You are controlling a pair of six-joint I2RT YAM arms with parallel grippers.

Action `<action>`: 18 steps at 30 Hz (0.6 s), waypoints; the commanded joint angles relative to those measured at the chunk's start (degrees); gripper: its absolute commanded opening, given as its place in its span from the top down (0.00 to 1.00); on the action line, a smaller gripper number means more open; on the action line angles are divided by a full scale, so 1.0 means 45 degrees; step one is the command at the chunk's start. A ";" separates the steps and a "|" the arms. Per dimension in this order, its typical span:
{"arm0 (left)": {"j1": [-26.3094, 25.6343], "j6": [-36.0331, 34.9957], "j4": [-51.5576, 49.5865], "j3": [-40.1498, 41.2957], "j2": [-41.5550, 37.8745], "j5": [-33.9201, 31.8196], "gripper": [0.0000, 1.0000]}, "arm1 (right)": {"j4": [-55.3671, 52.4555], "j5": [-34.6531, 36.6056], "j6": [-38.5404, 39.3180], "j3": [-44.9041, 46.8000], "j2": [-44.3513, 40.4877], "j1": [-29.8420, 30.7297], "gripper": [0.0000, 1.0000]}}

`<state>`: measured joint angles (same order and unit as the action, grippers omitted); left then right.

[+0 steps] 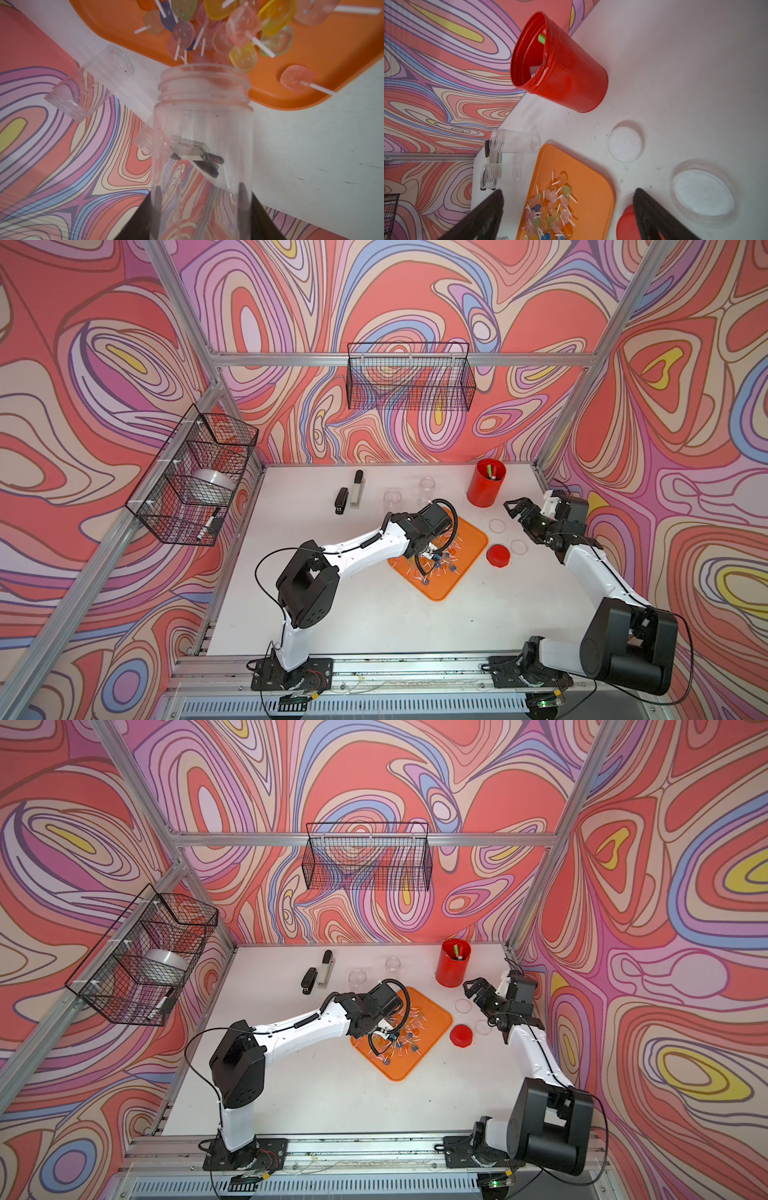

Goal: Pour the candies out of the jar
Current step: 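Pour the candies out of the jar onto the tray.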

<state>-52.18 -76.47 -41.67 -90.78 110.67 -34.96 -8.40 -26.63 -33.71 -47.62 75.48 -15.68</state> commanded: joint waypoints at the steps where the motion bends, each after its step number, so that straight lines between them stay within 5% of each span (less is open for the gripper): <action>1: 0.0017 -0.0062 0.0369 0.0175 -0.0379 0.0053 1.00 | 0.0030 -0.0222 0.0129 -0.0026 -0.0289 -0.0021 0.02; 7: 0.0914 0.2354 0.0019 0.0096 -0.0800 0.1619 1.00 | 0.0312 -0.1221 0.0381 0.0114 -0.0339 -0.0029 0.02; 12: 0.1157 0.3797 0.1942 0.2221 -0.1840 0.2527 1.00 | 0.1134 -0.2379 0.0181 0.0470 -0.0603 0.0004 0.02; 18: 0.1381 0.7387 0.5587 0.4935 -0.3506 0.3863 1.00 | 0.2313 -0.4608 -0.0131 0.0562 -0.0448 0.0486 0.08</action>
<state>-46.41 -53.60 -27.24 -71.64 98.26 -21.78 -2.15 -40.73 -33.89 -45.71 73.82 -14.90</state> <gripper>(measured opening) 0.512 0.928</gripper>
